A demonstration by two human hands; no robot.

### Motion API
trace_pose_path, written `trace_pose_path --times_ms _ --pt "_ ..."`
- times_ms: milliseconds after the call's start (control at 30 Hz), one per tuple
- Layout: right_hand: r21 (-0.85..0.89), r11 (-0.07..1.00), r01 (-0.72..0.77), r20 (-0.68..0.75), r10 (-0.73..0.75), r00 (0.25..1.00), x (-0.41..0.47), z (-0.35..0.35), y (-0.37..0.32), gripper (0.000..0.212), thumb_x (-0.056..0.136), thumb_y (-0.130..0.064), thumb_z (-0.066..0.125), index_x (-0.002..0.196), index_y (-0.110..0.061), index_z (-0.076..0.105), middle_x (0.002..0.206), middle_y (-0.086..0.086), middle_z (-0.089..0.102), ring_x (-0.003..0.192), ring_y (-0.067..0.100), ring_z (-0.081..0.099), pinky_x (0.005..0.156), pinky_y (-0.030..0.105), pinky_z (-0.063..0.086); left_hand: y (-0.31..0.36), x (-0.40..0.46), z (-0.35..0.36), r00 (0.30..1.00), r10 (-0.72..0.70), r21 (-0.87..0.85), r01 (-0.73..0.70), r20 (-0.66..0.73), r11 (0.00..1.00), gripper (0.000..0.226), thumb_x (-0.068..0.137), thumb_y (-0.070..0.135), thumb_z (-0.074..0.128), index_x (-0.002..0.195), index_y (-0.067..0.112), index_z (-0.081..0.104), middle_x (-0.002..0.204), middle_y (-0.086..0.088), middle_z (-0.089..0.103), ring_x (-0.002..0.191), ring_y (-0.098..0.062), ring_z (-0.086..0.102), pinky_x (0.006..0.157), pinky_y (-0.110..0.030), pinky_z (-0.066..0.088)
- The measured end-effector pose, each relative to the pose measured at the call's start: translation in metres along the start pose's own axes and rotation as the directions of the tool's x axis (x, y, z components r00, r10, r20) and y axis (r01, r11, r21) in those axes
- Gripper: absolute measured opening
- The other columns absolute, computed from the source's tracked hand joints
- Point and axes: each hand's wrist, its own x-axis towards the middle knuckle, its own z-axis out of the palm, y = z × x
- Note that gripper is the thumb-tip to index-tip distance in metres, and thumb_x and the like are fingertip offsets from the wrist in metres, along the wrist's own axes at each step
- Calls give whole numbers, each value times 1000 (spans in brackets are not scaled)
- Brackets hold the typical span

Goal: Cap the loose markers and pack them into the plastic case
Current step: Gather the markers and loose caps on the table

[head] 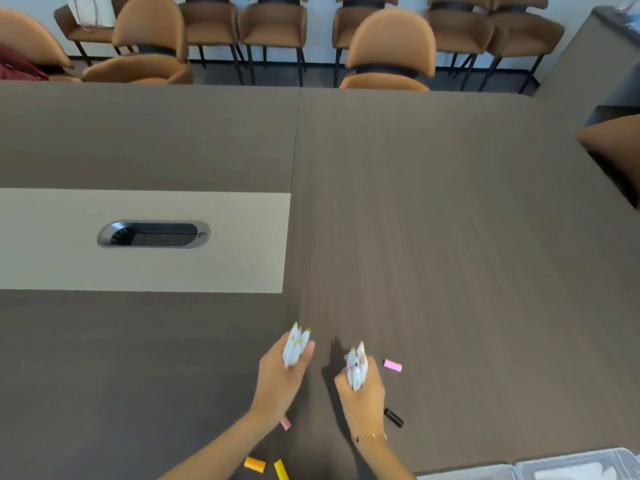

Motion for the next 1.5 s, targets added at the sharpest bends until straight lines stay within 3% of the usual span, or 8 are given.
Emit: trace_pose_path --times_ms 200,333,533,633,867,1000,1200,1500 --pt "123 992 17 17 -19 1000 20 11 6 27 80 -18 68 98 -35 56 87 -12 67 82 -4 63 68 8 46 -19 8 48 971 220 -19 -219 99 975 43 83 7 67 65 44 54 64 13 54 61 0 49 61 -11 39" --pt "48 997 53 -8 -53 999 33 14 27 32 83 -11 66 95 -38 53 94 -12 66 90 -10 58 72 -1 41 -46 21 50 963 254 59 -260 92 964 13 82 32 64 74 40 57 78 8 57 71 -5 58 67 -16 45" --pt "-95 994 45 100 -35 994 40 18 32 24 89 -20 60 102 -35 47 100 -13 60 94 10 62 83 10 47 -49 26 39 968 183 152 -209 172 966 22 88 24 64 87 43 53 80 13 63 89 0 59 72 -11 46" --pt "-78 997 18 86 -11 996 39 22 28 27 90 -21 58 113 -25 45 100 -13 59 90 8 61 88 16 49 -42 27 42 984 127 152 -145 123 978 29 91 20 61 90 46 48 82 23 59 87 7 60 72 -1 41" --pt "4 1000 3 118 -3 993 21 12 6 17 91 -18 57 104 -24 47 81 -13 59 75 11 62 59 9 49 -24 24 39 988 -37 96 23 148 995 5 91 24 58 88 20 58 73 5 63 70 -10 61 65 -13 48" --pt "87 991 -100 269 73 960 9 1 3 8 89 -11 55 92 -17 58 73 4 67 69 17 64 68 31 57 -23 12 26 962 -210 16 211 177 977 15 89 20 60 81 8 58 62 -3 61 51 -7 57 54 -22 49" --pt "-125 969 -214 462 247 852 -33 -15 22 11 79 -9 61 89 -10 64 81 11 65 74 18 59 64 26 53 -33 -47 11 890 -378 -18 396 256 918 8 89 9 59 82 6 62 62 -5 64 54 -13 60 57 -22 53" --pt "-322 889 -325 388 437 812 -80 -29 59 32 76 -15 68 105 -6 59 88 13 64 77 24 61 63 27 51 -66 -108 20 836 -509 177 480 206 859 10 74 20 68 77 10 68 76 -6 72 73 -16 69 73 -31 57"
